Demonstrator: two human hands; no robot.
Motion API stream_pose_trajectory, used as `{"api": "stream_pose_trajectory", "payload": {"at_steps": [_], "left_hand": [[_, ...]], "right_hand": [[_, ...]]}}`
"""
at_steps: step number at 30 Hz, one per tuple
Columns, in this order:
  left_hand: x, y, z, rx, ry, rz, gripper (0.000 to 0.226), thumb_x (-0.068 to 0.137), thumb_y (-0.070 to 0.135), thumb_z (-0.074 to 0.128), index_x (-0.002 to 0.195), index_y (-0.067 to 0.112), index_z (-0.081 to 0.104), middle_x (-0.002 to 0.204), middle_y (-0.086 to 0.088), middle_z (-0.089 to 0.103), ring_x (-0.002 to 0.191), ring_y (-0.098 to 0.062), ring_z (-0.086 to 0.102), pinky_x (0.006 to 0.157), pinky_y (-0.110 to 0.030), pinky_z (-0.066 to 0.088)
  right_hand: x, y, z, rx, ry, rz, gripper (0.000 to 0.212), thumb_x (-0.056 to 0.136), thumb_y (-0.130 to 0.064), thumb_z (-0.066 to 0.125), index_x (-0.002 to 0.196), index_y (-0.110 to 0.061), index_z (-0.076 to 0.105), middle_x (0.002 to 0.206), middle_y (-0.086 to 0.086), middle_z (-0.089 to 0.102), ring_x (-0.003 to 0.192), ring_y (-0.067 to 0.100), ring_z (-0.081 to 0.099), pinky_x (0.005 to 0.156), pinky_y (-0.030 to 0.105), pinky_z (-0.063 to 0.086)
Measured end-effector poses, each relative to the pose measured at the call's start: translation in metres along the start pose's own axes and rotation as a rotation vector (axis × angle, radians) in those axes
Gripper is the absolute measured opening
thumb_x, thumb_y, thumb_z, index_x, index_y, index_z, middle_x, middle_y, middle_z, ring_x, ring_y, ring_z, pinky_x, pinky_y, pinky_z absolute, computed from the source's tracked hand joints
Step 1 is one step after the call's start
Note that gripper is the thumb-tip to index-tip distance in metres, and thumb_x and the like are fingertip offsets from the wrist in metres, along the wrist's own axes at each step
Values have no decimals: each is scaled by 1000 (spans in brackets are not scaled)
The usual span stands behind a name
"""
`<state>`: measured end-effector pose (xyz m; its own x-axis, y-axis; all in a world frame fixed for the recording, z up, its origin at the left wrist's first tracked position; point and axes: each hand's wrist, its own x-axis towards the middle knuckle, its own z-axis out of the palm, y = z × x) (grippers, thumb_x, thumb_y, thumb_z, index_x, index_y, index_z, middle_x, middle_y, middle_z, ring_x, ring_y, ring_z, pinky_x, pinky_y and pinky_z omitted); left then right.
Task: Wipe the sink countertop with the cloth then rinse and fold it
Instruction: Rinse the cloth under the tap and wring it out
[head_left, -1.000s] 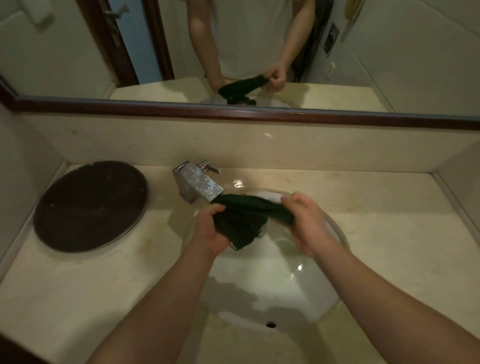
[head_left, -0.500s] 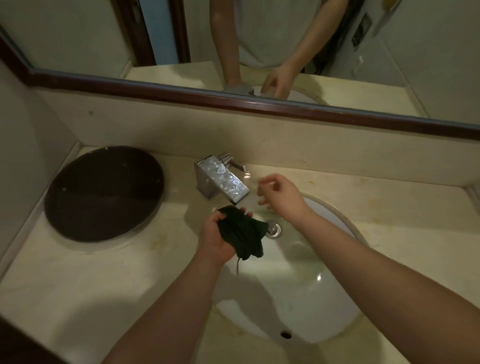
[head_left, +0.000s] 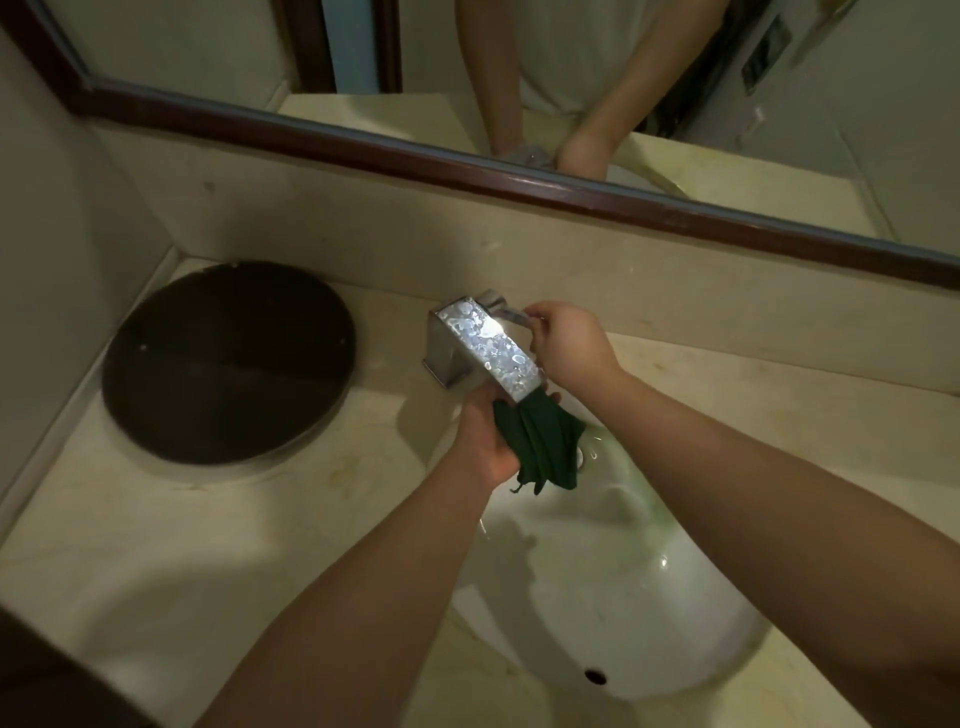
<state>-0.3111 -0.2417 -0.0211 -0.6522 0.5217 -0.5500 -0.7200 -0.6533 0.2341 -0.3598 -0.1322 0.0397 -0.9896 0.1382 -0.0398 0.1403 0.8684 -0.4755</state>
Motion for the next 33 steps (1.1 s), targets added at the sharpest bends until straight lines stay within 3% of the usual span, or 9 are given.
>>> {"api": "stream_pose_trajectory", "payload": {"at_steps": [7,11,13,16,18,21,25,29,33], "left_hand": [[2,4,-1,10,23,13,31,76,33,60,95,11,70,92,-13,69,95,-33,62,109,-48,37],[3,2,-2,69,56,17,35,82,35,58,106,12,68,109,-15,66,111,-34,57,110,-51,35],[3,2,0,107,43,31,35,79,33,62,107,11,67,108,-15,64,109,-33,56,110,-52,34],[1,5,1,115,10,42,44,54,31,75,92,10,75,101,-15,69,103,-34,60,107,-49,39],[-2,8,2,159,49,65,27,63,29,67,80,10,78,92,-14,72,97,-33,64,104,-48,43],[8,10,0,273,264,110,26,81,22,64,103,10,71,97,-15,72,98,-33,66,98,-53,48],[10,2,1,246,388,127,44,80,39,58,111,10,69,106,-15,72,100,-36,66,93,-50,51],[11,4,4,170,419,180,24,86,34,57,93,14,69,86,-9,70,78,-28,66,75,-35,55],[19,7,4,247,508,282,20,71,24,63,87,14,70,95,-13,73,91,-35,69,87,-46,54]], "right_hand": [[5,1,4,139,-1,92,32,98,-14,42,120,-13,65,75,4,67,60,17,61,61,25,49],[-8,1,6,262,63,132,33,99,-26,43,124,-14,61,78,0,68,64,8,61,62,24,49],[-23,9,17,428,96,267,37,99,-37,40,121,-16,60,82,-5,67,73,4,62,71,30,54],[-48,22,39,721,13,605,46,96,-48,34,102,-17,68,99,4,72,88,18,67,89,41,53],[-61,28,54,980,-81,870,50,90,-57,40,99,-18,70,102,10,73,91,25,70,88,40,55],[-76,34,79,1150,-156,1006,62,73,-68,53,105,-19,71,107,8,73,93,22,71,89,37,54],[-87,22,84,1428,-174,1019,42,93,-52,41,106,-22,68,102,5,74,97,24,65,88,39,52],[-82,7,83,1487,-72,980,21,93,-28,53,89,-17,70,79,3,76,80,23,68,78,39,54],[-77,2,89,1357,37,915,23,92,-11,55,110,-16,68,109,13,72,94,30,69,74,42,58]]}}
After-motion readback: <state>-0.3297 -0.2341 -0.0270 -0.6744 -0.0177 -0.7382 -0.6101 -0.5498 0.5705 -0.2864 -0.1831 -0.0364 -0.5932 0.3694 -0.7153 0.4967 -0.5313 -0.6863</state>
